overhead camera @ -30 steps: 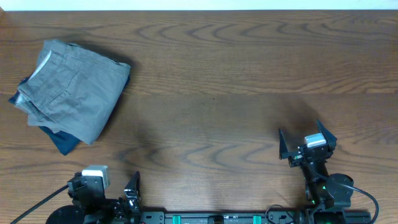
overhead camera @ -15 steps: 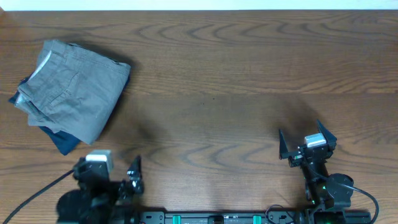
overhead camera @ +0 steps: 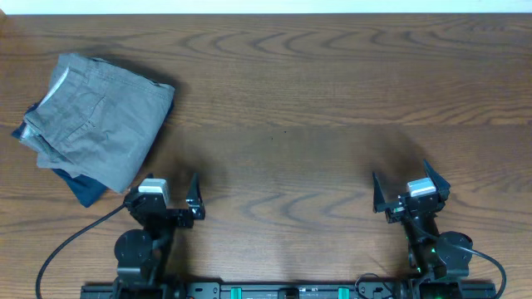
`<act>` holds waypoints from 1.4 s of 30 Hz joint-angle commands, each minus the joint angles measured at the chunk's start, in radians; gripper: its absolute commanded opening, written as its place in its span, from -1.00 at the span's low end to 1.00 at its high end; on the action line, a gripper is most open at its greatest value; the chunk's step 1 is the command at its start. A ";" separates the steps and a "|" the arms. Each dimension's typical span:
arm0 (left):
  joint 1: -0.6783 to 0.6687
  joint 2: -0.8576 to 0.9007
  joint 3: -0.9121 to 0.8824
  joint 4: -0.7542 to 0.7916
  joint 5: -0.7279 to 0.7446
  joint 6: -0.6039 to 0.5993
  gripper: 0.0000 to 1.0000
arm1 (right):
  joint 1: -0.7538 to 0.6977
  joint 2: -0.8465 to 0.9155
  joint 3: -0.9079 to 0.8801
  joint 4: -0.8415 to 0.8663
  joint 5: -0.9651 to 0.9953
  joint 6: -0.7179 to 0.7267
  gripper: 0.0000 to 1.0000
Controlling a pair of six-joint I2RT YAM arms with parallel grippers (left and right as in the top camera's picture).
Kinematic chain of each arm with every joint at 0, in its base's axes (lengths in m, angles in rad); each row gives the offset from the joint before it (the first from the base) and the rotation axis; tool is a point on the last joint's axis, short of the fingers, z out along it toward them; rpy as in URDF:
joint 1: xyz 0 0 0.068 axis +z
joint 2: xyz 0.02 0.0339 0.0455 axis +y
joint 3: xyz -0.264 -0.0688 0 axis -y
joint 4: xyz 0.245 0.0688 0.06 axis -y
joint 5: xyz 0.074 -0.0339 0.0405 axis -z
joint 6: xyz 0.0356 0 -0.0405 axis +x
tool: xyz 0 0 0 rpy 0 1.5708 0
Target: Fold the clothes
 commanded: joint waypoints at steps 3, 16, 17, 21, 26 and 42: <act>0.000 -0.010 -0.110 0.192 -0.079 0.017 0.96 | 0.011 -0.005 -0.003 -0.002 0.001 -0.014 0.99; 0.000 -0.010 -0.109 0.129 -0.106 0.016 0.96 | 0.011 -0.005 -0.003 -0.002 0.001 -0.014 0.98; 0.000 -0.010 -0.109 0.129 -0.106 0.016 0.96 | 0.011 -0.005 -0.003 -0.002 0.001 -0.014 0.98; 0.000 -0.008 -0.109 0.129 -0.106 0.016 0.96 | 0.011 -0.005 -0.003 -0.002 0.001 -0.014 0.98; 0.000 -0.008 -0.109 0.129 -0.106 0.016 0.96 | 0.011 -0.005 -0.003 -0.002 0.001 -0.014 0.98; 0.000 -0.008 -0.109 0.129 -0.106 0.016 0.96 | 0.011 -0.005 -0.003 -0.002 0.001 -0.014 0.98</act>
